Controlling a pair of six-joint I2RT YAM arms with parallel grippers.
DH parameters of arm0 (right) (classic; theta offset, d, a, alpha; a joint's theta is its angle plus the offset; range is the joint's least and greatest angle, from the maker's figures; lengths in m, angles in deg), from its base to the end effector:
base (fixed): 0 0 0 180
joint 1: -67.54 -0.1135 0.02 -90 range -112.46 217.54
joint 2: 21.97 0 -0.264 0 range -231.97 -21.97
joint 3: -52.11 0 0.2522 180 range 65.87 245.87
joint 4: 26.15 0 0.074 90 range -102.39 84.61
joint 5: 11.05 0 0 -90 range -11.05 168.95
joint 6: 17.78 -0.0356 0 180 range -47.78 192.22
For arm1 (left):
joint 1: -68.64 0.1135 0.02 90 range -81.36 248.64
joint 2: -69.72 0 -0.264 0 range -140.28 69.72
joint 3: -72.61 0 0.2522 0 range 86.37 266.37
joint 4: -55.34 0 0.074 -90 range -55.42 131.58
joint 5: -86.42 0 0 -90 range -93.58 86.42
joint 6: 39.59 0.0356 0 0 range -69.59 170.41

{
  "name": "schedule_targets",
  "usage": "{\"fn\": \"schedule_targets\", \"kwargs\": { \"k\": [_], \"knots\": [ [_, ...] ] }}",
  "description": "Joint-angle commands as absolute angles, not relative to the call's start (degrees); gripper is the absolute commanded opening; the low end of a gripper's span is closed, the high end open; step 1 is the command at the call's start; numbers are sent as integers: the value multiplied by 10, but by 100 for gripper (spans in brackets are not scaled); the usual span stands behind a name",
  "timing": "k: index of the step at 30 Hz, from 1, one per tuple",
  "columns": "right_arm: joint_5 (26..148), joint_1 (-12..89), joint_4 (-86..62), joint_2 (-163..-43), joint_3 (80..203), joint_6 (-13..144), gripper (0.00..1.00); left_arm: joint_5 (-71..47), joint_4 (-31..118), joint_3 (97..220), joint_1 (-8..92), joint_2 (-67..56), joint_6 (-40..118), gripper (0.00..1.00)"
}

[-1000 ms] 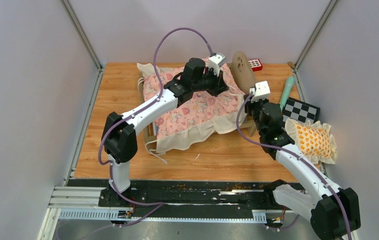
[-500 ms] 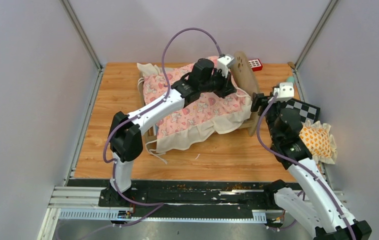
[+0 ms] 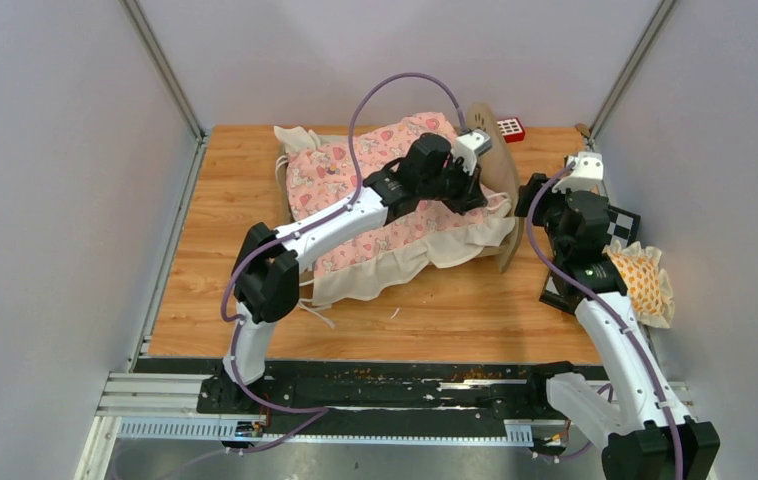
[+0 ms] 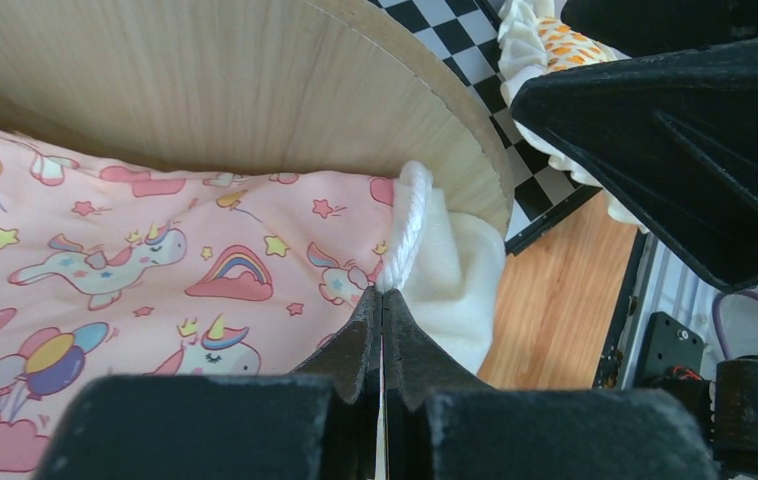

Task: Set up the pet bed
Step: Adjust the mattress on the bed frame.

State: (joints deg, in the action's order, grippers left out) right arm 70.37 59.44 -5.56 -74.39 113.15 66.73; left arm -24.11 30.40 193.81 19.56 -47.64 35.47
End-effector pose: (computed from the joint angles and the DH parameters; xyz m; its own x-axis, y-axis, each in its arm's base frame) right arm 0.2138 0.0251 0.3379 -0.2039 0.0665 -0.9767 0.0248 0.9977 0.0628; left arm 0.3136 -0.3808 0.3262 -0.4655 0.1684 -0.8689 0.8300 0.4239 -0.3625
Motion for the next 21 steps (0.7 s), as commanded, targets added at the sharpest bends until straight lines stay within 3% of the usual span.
{"fn": "schedule_targets", "kwargs": {
  "k": [1, 12, 21],
  "knots": [
    [718, 604, -55, -716, 1120, 623, 61, -260, 311, 1952, 187, -478, 345, 0],
    [693, 616, 19, -659, 1131, 598, 60, -284, 307, 1910, 145, -432, 313, 0],
    [691, 617, 58, -616, 1144, 595, 60, -332, 409, 1836, 117, -418, 216, 0]
  ]
}}
